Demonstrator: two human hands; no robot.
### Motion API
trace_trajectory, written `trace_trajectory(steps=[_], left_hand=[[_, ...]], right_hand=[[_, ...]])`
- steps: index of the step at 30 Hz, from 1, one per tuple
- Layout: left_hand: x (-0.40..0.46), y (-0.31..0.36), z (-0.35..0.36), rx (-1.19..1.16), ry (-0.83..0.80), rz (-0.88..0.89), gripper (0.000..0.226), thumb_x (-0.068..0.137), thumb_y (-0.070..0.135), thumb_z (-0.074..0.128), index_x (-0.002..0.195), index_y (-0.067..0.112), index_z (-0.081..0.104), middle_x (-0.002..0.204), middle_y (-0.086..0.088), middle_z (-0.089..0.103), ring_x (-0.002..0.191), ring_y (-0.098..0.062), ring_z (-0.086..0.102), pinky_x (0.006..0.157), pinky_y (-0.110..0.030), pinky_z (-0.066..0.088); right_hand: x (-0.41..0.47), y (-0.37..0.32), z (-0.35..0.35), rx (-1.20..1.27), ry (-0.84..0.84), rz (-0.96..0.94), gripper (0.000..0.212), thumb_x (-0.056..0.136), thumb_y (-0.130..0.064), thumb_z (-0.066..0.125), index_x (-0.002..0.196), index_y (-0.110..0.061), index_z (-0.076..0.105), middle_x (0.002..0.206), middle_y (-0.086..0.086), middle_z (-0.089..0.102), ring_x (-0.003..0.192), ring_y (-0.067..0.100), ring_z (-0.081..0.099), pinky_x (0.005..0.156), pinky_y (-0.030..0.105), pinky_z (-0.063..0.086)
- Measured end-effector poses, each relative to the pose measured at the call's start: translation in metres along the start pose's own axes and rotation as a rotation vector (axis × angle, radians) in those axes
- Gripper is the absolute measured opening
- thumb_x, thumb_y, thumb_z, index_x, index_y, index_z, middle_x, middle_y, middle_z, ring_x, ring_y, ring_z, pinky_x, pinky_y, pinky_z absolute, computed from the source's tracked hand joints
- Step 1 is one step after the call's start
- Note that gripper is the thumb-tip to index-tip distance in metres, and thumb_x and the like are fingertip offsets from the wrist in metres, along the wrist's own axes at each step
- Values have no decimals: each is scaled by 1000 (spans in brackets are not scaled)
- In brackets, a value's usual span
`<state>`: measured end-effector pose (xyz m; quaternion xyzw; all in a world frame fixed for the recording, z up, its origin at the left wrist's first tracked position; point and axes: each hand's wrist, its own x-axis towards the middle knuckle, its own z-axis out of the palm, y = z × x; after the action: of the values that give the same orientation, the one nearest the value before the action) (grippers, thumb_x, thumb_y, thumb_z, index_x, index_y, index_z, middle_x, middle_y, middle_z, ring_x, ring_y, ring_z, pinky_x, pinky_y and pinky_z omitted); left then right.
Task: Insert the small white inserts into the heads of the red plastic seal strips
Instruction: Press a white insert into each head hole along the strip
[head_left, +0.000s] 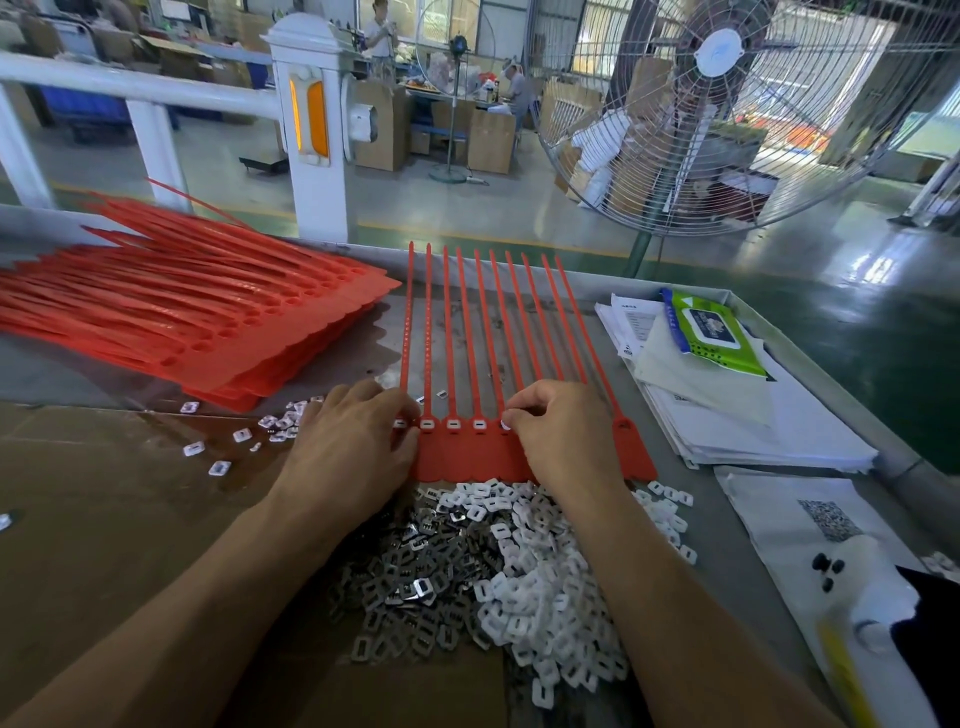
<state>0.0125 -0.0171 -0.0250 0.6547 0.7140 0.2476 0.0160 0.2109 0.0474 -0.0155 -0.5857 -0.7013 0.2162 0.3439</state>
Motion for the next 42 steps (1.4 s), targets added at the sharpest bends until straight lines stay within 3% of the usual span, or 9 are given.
trace_trajectory(steps=[9, 14, 20, 23, 27, 29, 32, 35, 42], left_hand=[[0, -1, -2, -2, -12, 4, 26, 96, 43, 55, 120, 37, 63, 120, 8, 58, 120, -19, 48, 105, -42, 34], [-1, -1, -1, -12, -11, 7, 24, 95, 42, 56, 117, 36, 63, 118, 8, 58, 118, -20, 49, 103, -41, 36], [0, -2, 0, -15, -9, 6, 24, 95, 43, 56, 117, 37, 63, 118, 8, 59, 118, -19, 50, 103, -41, 36], [0, -2, 0, -17, -4, 1, 24, 95, 42, 57, 116, 37, 64, 118, 8, 59, 118, -20, 50, 103, -41, 36], [-1, -1, 0, -17, -2, -1, 23, 94, 42, 57, 116, 37, 64, 117, 8, 59, 118, -20, 50, 102, -42, 35], [-1, -1, -1, -21, -7, -2, 23, 95, 42, 56, 116, 37, 64, 118, 9, 59, 118, -19, 50, 103, -42, 35], [0, -1, -1, -20, -14, -3, 23, 95, 42, 55, 116, 37, 63, 119, 9, 58, 119, -19, 49, 104, -42, 35], [-1, -1, -2, -20, -17, -4, 24, 96, 42, 55, 117, 37, 63, 119, 9, 58, 120, -19, 48, 104, -41, 34], [-2, 1, -4, -28, -21, -5, 24, 96, 41, 55, 118, 36, 63, 120, 8, 58, 120, -19, 48, 104, -42, 34]], right_hand=[[-7, 2, -13, -89, -24, -70, 20, 99, -12, 63, 108, -15, 80, 106, -5, 77, 71, -11, 54, 63, -6, 37], [-10, 1, -13, -168, -73, -91, 22, 100, -12, 63, 113, -15, 80, 114, -1, 77, 99, 7, 70, 66, -3, 35], [-12, -2, -13, -169, -87, -115, 16, 98, -18, 68, 109, -21, 80, 103, -11, 75, 74, -11, 56, 60, -2, 37], [-12, -1, -14, -136, -103, -91, 8, 95, -24, 72, 99, -25, 80, 83, -22, 65, 73, -12, 57, 59, 1, 39], [-12, -2, -14, -166, -152, -73, 3, 92, -29, 77, 91, -27, 79, 75, -26, 59, 67, -14, 55, 56, 2, 38], [-11, -3, -13, -185, -160, -67, 4, 92, -29, 77, 89, -28, 78, 73, -25, 58, 63, -13, 53, 56, -1, 38], [-11, -3, -14, -213, -178, -62, 5, 93, -33, 75, 89, -31, 75, 76, -24, 60, 67, -9, 56, 51, 7, 36], [-12, -1, -14, -184, -159, -78, 5, 96, -36, 71, 93, -32, 71, 88, -20, 65, 79, -6, 59, 62, 9, 35], [-11, 2, -16, 134, -72, -44, 9, 95, -24, 74, 88, -29, 71, 81, -12, 71, 69, -1, 65, 63, 17, 48]])
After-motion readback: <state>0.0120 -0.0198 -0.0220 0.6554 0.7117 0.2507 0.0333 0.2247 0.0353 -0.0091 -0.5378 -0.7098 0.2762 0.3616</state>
